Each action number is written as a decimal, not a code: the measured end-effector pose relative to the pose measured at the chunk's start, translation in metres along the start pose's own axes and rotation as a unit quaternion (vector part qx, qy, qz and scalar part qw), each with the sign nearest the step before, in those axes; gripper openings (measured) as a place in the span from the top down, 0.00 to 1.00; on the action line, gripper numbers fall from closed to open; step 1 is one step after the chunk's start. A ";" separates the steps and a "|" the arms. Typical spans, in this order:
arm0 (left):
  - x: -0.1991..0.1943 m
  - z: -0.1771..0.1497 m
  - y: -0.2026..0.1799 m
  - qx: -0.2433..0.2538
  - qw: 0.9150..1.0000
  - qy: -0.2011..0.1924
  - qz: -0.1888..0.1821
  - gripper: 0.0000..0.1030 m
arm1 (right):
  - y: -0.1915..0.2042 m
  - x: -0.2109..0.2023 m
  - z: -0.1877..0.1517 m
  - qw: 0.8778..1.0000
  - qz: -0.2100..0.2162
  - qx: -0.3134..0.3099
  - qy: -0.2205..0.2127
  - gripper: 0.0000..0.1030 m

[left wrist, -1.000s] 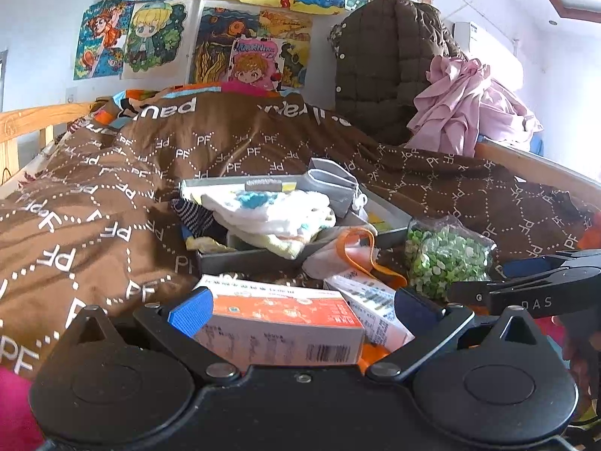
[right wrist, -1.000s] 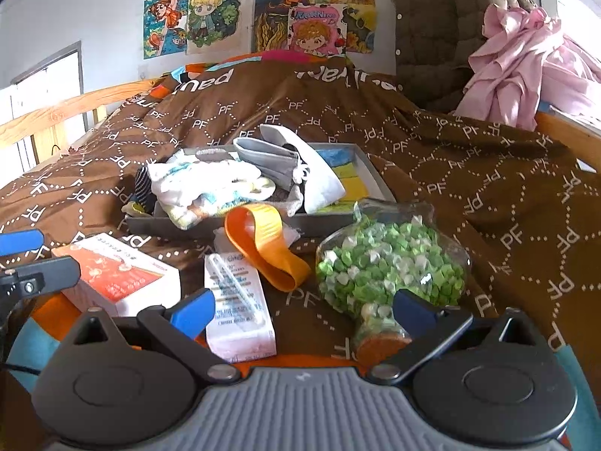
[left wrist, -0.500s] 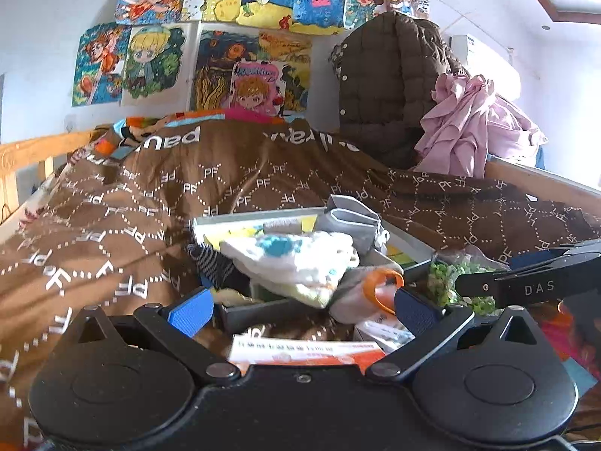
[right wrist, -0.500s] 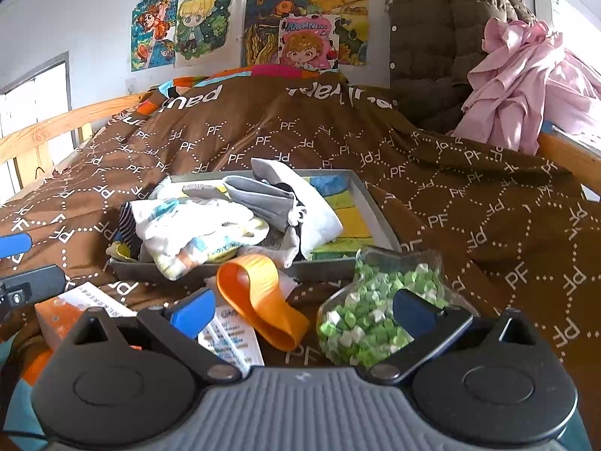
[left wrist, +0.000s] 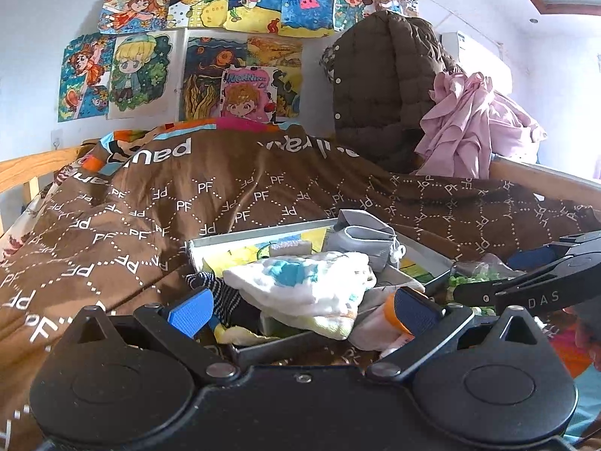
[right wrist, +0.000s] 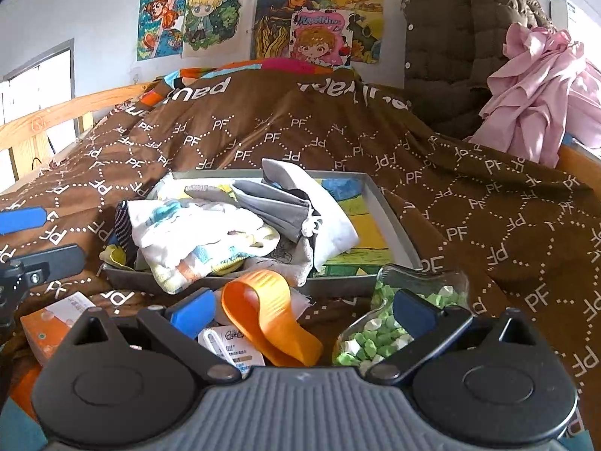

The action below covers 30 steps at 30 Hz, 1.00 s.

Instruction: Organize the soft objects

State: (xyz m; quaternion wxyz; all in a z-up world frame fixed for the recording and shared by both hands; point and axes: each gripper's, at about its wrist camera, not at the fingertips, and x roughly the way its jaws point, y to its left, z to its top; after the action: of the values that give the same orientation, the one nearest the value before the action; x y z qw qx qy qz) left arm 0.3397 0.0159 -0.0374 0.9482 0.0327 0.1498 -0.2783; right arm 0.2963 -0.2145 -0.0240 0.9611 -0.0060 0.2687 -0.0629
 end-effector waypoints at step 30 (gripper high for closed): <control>0.087 0.014 0.016 -0.108 0.977 0.168 -0.072 0.01 | 0.029 0.063 -0.012 0.993 0.013 -0.107 0.055 0.11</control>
State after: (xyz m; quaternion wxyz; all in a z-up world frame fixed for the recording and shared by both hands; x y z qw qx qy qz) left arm 0.4214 -0.0175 -0.0505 0.8849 -0.0343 0.3384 -0.3183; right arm 0.3474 -0.1929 -0.0680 0.9393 -0.1017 0.3269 -0.0218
